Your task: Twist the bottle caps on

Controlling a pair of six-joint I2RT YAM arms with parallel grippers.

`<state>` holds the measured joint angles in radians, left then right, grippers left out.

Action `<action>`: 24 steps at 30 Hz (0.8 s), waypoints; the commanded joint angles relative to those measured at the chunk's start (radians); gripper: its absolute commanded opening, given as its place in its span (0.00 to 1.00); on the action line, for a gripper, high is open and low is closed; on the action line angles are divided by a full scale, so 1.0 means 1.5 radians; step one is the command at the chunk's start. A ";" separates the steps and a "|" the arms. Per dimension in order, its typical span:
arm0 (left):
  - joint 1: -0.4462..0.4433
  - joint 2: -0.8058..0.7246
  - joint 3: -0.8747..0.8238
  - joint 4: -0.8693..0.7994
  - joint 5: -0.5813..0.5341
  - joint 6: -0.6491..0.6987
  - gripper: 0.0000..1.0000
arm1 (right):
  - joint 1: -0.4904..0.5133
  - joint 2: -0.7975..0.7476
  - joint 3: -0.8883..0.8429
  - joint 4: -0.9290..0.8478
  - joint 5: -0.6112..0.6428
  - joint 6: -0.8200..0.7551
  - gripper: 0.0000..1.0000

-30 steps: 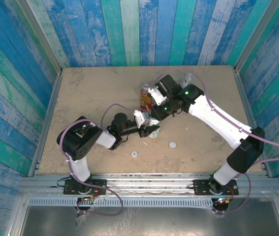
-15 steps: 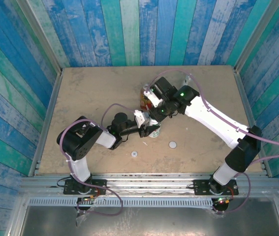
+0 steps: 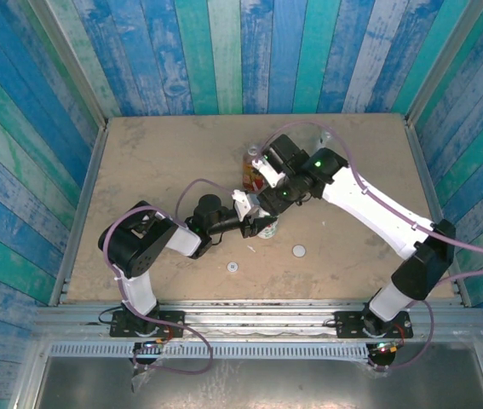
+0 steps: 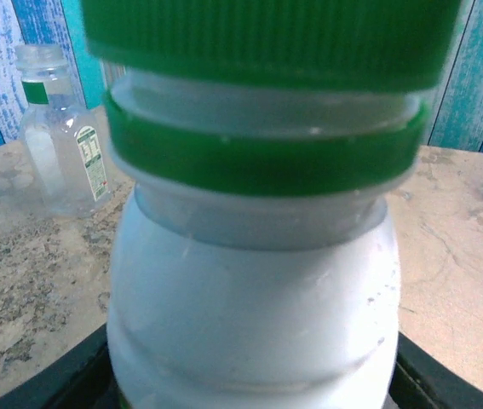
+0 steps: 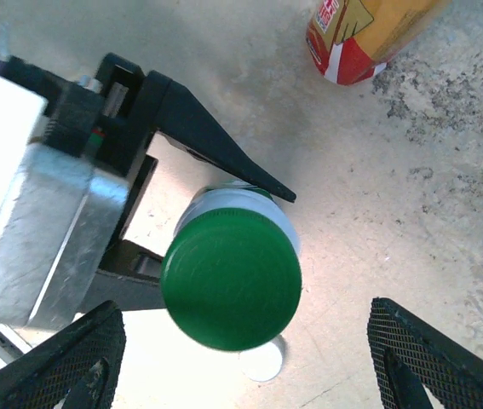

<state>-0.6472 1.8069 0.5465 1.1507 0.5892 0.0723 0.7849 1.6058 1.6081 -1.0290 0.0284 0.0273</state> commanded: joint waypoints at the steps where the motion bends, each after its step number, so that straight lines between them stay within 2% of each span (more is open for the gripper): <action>1: -0.004 0.000 -0.003 -0.086 0.004 -0.006 0.61 | 0.000 -0.040 -0.012 0.021 -0.017 0.015 0.77; 4: -0.004 0.001 -0.002 -0.086 0.005 -0.006 0.61 | -0.013 -0.051 -0.029 0.049 -0.035 0.035 0.70; 8: -0.004 0.001 -0.001 -0.090 0.004 -0.003 0.61 | -0.032 -0.040 -0.028 0.066 -0.063 0.050 0.54; 10: -0.004 0.002 -0.001 -0.092 0.005 -0.001 0.61 | -0.041 -0.028 -0.025 0.066 -0.073 0.050 0.49; 16: -0.004 0.001 -0.001 -0.094 0.006 0.002 0.61 | -0.059 -0.006 -0.032 0.066 -0.089 0.048 0.41; 24: -0.004 0.001 -0.001 -0.096 0.008 0.003 0.61 | -0.067 0.004 -0.068 0.055 -0.092 0.041 0.38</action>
<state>-0.6472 1.8069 0.5552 1.1343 0.5930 0.0738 0.6922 1.5936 1.5513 -0.8978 -0.1135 0.0933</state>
